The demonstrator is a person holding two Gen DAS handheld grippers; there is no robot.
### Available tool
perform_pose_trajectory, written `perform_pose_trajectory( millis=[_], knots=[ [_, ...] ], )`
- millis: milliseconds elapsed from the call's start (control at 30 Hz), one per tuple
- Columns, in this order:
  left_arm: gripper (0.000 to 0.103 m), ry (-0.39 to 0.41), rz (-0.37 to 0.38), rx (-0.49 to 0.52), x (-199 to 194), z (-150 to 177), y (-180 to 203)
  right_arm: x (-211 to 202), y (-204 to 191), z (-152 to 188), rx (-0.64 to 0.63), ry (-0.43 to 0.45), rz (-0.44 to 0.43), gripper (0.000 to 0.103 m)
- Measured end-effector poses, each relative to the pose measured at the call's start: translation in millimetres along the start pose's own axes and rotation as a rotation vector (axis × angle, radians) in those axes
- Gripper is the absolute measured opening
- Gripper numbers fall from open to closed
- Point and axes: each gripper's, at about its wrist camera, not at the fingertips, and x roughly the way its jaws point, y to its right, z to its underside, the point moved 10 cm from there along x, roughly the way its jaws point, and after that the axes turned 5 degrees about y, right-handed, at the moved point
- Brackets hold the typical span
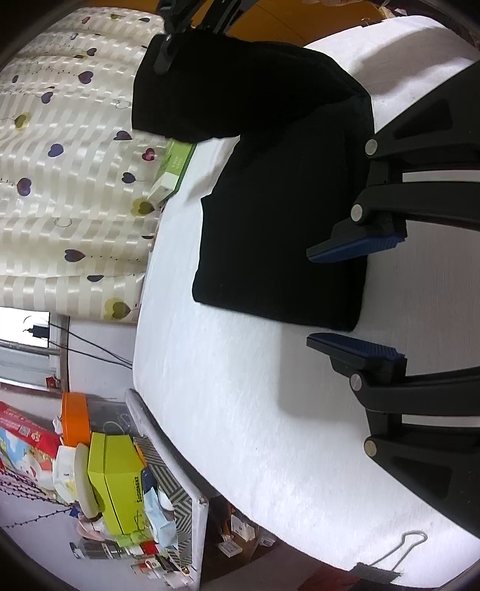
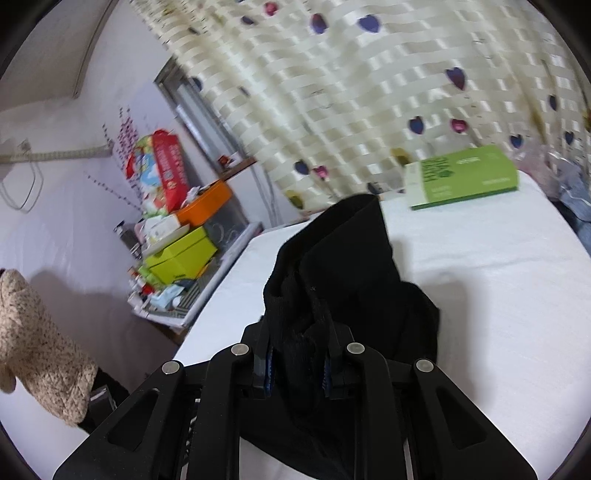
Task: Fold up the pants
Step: 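Lift the pants end with the right gripper and fold it over the rest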
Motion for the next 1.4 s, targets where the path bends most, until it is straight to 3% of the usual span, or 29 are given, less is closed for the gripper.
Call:
perform_pose_trajectory(
  millis=[333, 733, 967, 1067, 1133, 1267, 1400],
  knots=[
    [0.042, 0.009, -0.04, -0.051, -6.5, -0.2, -31.6, 60.9, -44.1, 35.4, -0.08, -0.127, -0.058, 0.018],
    [0.042, 0.015, -0.085, -0.111, -12.8, 3.3, -68.4, 105.1, -77.3, 112.8, -0.233, -0.276, -0.083, 0.019],
    [0.042, 0.02, -0.091, -0.116, -15.5, 2.3, -73.0, 110.9, -78.2, 137.6, -0.288, -0.306, -0.063, 0.021],
    [0.042, 0.028, -0.089, -0.11, -18.6, -1.7, -70.9, 114.2, -83.0, 144.4, -0.29, -0.319, -0.075, 0.034],
    [0.042, 0.038, -0.09, -0.108, -22.2, -4.1, -70.3, 109.3, -88.9, 148.6, -0.293, -0.317, -0.102, 0.042],
    [0.042, 0.047, -0.099, -0.108, -27.5, -6.9, -71.1, 90.5, -106.4, 157.2, -0.283, -0.336, -0.221, 0.042],
    [0.042, 0.054, -0.089, -0.097, -29.9, -12.7, -64.0, 59.9, -105.2, 142.6, -0.275, -0.26, -0.258, 0.042]
  ],
)
